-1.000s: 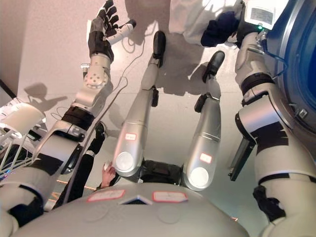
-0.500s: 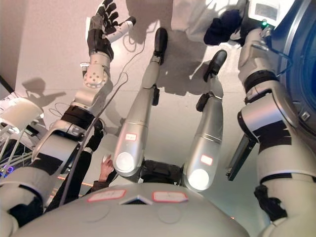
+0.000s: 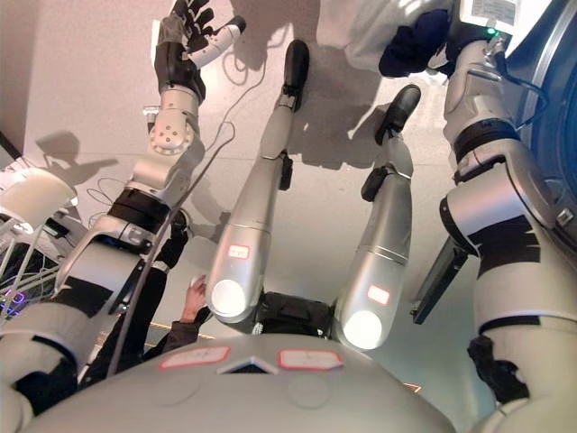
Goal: Put the clothes in the basket into the washing machine.
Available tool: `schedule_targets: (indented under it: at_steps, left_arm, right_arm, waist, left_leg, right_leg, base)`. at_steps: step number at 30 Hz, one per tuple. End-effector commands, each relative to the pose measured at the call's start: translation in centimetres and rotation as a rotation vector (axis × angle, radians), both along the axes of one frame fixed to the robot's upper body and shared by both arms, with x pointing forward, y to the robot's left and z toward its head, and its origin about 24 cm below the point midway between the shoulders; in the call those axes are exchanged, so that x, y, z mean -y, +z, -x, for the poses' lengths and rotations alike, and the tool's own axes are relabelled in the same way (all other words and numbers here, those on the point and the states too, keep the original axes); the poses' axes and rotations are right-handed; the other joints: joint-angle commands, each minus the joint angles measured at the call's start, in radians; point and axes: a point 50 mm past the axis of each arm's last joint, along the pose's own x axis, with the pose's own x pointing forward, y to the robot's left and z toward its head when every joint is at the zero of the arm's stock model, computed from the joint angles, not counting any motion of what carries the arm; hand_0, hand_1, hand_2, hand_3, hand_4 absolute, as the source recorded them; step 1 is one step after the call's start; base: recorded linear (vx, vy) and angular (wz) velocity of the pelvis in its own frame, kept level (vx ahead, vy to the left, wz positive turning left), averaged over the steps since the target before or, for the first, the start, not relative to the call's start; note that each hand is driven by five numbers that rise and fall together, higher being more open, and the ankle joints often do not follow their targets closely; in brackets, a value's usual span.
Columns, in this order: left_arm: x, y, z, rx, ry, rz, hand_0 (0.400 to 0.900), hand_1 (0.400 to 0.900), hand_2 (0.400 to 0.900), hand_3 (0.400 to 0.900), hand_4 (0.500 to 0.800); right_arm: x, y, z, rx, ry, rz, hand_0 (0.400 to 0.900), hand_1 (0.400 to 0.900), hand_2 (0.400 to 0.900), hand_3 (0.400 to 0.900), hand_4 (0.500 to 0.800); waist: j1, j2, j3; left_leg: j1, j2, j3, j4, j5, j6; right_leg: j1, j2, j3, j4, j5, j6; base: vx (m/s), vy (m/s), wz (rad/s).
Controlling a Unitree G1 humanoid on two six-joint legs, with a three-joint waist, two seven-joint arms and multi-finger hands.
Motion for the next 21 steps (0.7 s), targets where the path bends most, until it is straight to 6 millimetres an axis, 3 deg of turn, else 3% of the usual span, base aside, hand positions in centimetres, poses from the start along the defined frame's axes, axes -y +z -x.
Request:
schedule_targets:
  at_steps: [1,21]
  left_arm:
    - [-0.59,1.53,0.37,0.100,0.028,0.054,0.900,0.900,0.900,0.900,0.800]
    - [-0.90,1.20,0.24,0.080,0.052,0.063,0.900,0.900,0.900,0.900,0.800]
  right_arm:
    - [2.25,2.66,0.27,0.036,-0.053,0.095,0.416,0.416,0.416,0.416,0.509]
    - [1.70,2.98,0.04,0.075,-0.047,0.027,0.400,0.400,0.400,0.400,0.500]
  waist:
    - [-0.020,0.076,-0.018]
    - [-0.029,0.058,-0.018]
  left_leg:
    - [-0.121,0.006,-0.032,0.092,-0.027,-0.076]
    - [-0.074,0.011,-0.034,0.060,-0.022,-0.075]
  right_leg:
    - [0.084,-0.035,0.033,-0.052,0.058,0.066]
    - [0.143,-0.025,0.017,-0.084,0.050,0.065]
  base:
    - [0.00,0.000,0.00]
    - [0.00,-0.001,0.00]
